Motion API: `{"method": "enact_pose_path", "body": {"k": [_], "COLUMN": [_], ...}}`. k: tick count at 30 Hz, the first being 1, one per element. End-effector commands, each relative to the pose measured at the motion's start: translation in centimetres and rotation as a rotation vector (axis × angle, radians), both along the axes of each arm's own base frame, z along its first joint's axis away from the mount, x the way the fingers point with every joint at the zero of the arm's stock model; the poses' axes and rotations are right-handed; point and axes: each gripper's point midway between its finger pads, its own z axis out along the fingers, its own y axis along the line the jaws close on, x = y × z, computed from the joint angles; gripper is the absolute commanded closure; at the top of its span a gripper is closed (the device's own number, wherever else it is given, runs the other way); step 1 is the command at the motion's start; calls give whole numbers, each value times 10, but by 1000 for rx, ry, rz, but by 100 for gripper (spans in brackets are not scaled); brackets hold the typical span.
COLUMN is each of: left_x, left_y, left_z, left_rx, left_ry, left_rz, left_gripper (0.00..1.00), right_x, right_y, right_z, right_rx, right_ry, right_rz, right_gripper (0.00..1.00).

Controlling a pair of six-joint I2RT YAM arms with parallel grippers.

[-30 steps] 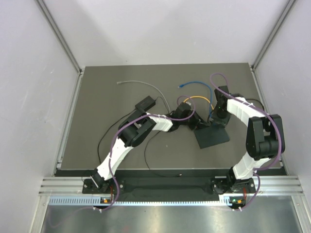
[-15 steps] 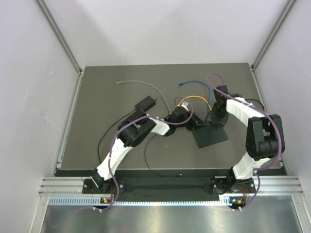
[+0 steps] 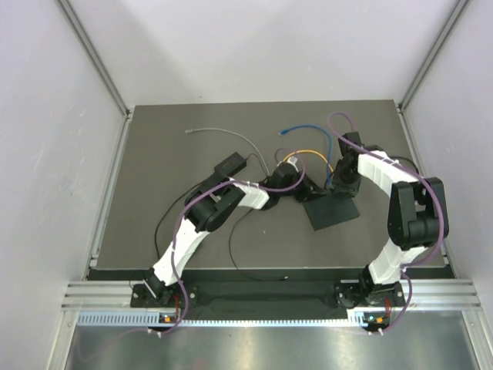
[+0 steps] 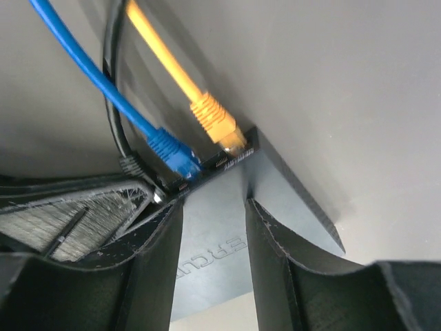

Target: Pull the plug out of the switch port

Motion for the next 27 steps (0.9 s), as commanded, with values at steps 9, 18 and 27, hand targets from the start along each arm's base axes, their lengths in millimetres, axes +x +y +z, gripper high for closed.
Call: {"method": "enact_pose_path", "body": {"k": [9,18,27], "left_x": [46,35,27], "left_y": [30,20,15], "left_z": [23,27,24], "left_rx": [51,2,-2], "left_ry": [-36,-19,-10], "left_rz": [184,158,142], "left_gripper": [100,100,100], "right_x": [4,27,22], "right_y": [8,12,9], "right_z": [6,16,3], "right_rx": [18,28,3], "right_ry": [129,92,122], "right_rz": [-51,-65,-73], "right_gripper": [53,53,52]}}
